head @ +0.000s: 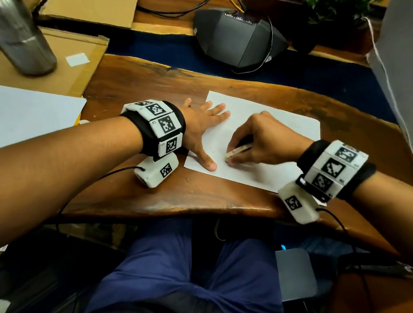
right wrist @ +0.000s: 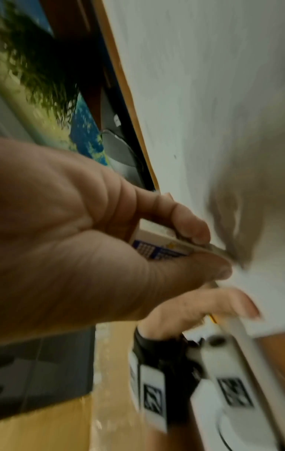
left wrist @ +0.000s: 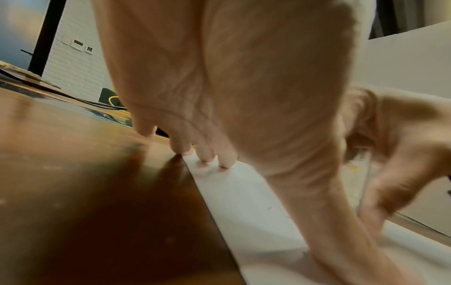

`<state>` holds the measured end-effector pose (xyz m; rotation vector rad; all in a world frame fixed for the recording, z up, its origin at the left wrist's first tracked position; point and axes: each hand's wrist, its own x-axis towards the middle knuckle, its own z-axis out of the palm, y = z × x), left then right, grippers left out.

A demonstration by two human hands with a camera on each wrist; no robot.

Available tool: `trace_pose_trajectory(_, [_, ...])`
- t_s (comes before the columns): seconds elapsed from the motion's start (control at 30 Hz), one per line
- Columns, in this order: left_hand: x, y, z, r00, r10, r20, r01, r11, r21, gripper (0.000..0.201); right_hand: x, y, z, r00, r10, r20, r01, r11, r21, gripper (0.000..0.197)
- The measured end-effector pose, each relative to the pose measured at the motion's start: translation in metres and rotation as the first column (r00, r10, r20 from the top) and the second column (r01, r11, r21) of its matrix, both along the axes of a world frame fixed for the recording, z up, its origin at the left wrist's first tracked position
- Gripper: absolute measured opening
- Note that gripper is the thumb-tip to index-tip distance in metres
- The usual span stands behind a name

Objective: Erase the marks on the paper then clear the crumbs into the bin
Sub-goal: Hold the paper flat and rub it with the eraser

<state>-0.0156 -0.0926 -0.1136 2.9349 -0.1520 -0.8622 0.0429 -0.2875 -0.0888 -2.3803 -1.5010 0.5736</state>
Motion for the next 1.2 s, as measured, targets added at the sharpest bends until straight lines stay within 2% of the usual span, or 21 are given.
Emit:
trace_pose_trajectory(0.1, [0.000, -0.002, 0.002, 1.000, 0.004, -0.005, -0.004, 1.000, 0.007, 0.142, 0.023, 0.006, 0.002, 0.986, -0.148, 0.072, 0.139, 0.984, 0.114, 0.015])
trace_pose_trajectory(0.13, [-0.001, -0.003, 0.002, 1.000, 0.005, -0.005, -0.005, 1.000, 0.008, 0.141, 0.025, 0.006, 0.001, 0.984, -0.156, 0.087, 0.145, 0.982, 0.119, 0.016])
trace_pose_trajectory(0.27, [-0.002, -0.002, 0.003, 1.000, 0.009, -0.001, -0.009, 1.000, 0.003, 0.140, -0.001, 0.001, -0.001, 1.000, 0.024, -0.007, -0.024, 0.999, -0.024, 0.015])
trace_pose_trajectory(0.43, [-0.002, -0.003, 0.005, 1.000, 0.006, -0.015, -0.006, 1.000, 0.011, 0.139, 0.013, -0.003, 0.000, 0.985, -0.152, 0.081, 0.142, 0.984, 0.110, 0.020])
trace_pose_trajectory(0.53, [-0.002, -0.002, 0.005, 1.000, 0.015, -0.013, -0.015, 1.000, 0.011, 0.139, -0.003, -0.002, -0.003, 0.998, -0.034, 0.044, 0.031, 0.998, 0.054, 0.015])
trace_pose_trajectory(0.67, [-0.001, -0.004, 0.003, 1.000, 0.003, 0.002, -0.003, 1.000, 0.013, 0.140, 0.010, -0.005, 0.001, 0.983, -0.168, 0.069, 0.162, 0.983, 0.085, 0.016])
trace_pose_trajectory(0.8, [-0.002, -0.003, 0.005, 1.000, 0.010, -0.010, -0.010, 1.000, 0.020, 0.141, -0.006, 0.000, -0.003, 0.999, -0.023, 0.034, 0.022, 1.000, 0.021, 0.015])
trace_pose_trajectory(0.93, [0.000, -0.005, 0.003, 1.000, 0.006, -0.009, -0.006, 1.000, 0.020, 0.140, 0.005, -0.005, -0.001, 0.983, -0.175, 0.062, 0.167, 0.980, 0.111, 0.014])
trace_pose_trajectory(1.07, [-0.001, -0.003, 0.004, 1.000, 0.010, -0.016, -0.009, 1.000, 0.024, 0.140, -0.010, 0.002, -0.004, 0.998, -0.028, 0.051, 0.025, 0.998, 0.061, 0.016])
trace_pose_trajectory(1.17, [0.000, -0.004, 0.003, 1.000, 0.003, -0.015, -0.002, 1.000, 0.016, 0.140, 0.005, 0.001, -0.001, 0.982, -0.172, 0.072, 0.164, 0.981, 0.108, 0.017])
trace_pose_trajectory(1.2, [0.000, -0.004, 0.003, 1.000, 0.005, -0.014, -0.005, 1.000, 0.016, 0.140, 0.005, 0.002, -0.002, 0.982, -0.172, 0.077, 0.163, 0.980, 0.114, 0.017])
